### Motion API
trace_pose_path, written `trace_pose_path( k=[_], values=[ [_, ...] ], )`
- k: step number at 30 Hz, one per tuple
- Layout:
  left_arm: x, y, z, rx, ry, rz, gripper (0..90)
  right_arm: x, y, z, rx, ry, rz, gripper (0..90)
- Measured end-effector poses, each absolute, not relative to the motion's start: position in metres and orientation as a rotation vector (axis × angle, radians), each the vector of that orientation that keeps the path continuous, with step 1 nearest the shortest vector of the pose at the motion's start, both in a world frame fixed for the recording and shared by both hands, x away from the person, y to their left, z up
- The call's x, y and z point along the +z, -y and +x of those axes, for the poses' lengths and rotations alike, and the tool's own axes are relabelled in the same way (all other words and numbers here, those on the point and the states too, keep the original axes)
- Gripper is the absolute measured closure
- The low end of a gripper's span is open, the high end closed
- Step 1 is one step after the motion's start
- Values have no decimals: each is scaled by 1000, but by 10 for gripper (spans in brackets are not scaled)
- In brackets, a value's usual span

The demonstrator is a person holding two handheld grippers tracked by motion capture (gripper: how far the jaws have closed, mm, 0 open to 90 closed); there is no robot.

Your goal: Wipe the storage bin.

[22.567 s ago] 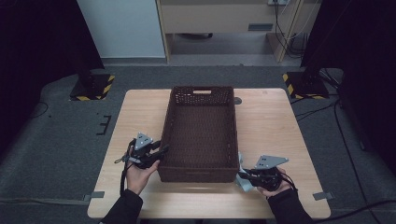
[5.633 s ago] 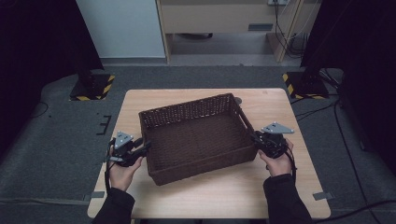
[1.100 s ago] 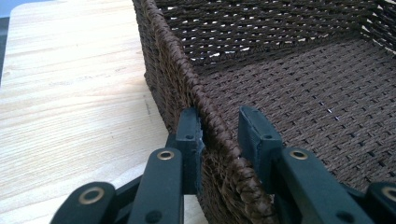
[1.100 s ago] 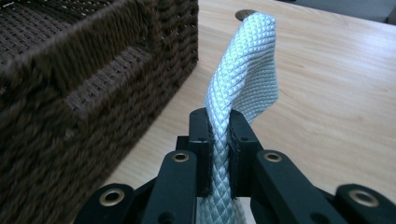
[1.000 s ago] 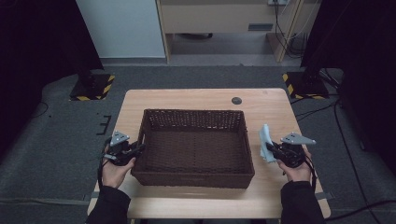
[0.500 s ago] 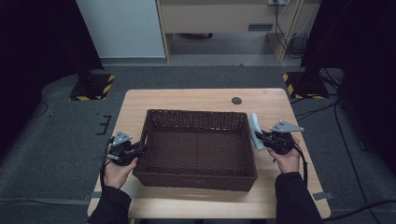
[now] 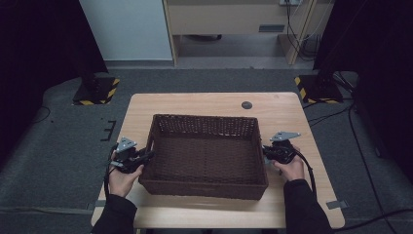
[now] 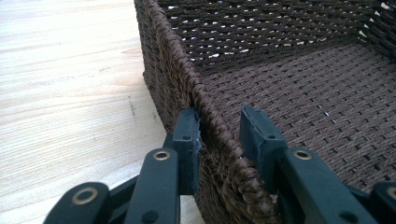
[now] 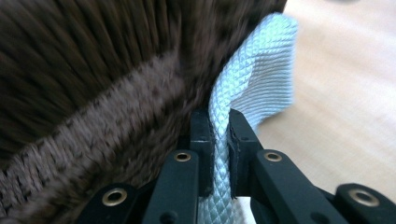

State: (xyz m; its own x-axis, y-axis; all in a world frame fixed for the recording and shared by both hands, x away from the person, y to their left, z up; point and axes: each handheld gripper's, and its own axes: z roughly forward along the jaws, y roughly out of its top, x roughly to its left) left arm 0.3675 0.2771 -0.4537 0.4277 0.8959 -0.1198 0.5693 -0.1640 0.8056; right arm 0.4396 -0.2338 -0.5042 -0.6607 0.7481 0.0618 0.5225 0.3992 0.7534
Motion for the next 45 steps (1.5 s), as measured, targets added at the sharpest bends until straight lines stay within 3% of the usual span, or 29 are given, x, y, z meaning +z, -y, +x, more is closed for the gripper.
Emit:
trace_pose_path(
  k=[4,12,27,35,41,43,45],
  values=[
    [-454,-278,368,494,-1249,1853,671,-502,232,441,1124,-2378,1099,834],
    [-453,-277,368,500,-1249,1861,671,-462,250,430,1383,-2119,974,836],
    [-452,-272,368,535,-1274,1858,701,-505,236,438,1087,-2431,1055,836],
    [-453,-272,379,530,-1271,1850,698,-459,255,422,1389,-2182,991,840],
    [-455,-274,377,560,-1258,1832,650,-466,252,418,1331,-2260,992,841],
    [-455,-275,377,587,-1281,1817,549,-476,251,419,1281,-2310,1014,841],
    [-456,-276,377,579,-1272,1812,530,-487,250,420,1245,-2356,1036,841]
  ],
)
